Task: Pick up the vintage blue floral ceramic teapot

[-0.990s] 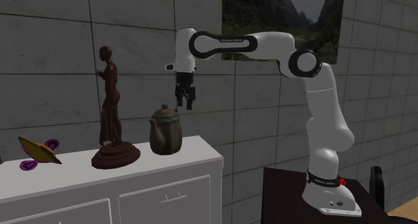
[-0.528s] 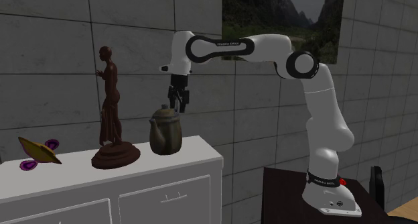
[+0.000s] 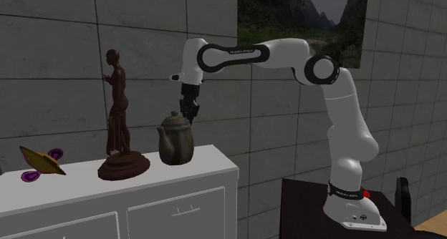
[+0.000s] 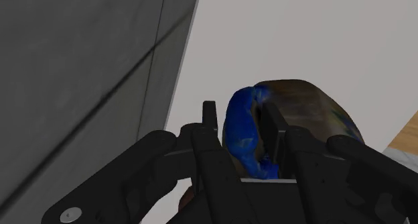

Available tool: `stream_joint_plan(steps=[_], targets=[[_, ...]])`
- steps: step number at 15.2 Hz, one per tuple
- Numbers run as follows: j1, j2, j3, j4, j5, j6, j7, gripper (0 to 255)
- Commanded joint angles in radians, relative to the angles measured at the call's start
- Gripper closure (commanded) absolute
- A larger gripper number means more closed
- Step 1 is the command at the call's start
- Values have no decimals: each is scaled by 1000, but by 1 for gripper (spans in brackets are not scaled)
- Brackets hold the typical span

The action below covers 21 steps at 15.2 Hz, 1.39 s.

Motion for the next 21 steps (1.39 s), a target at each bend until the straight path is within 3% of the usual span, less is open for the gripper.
stream_joint_plan(steps=[1, 7, 21], targets=[[-4, 6, -5, -14, -2, 3, 1, 255], [0, 11, -3, 35, -3, -42, 6, 255], [5, 85, -1, 327, -8, -259, 6, 255]])
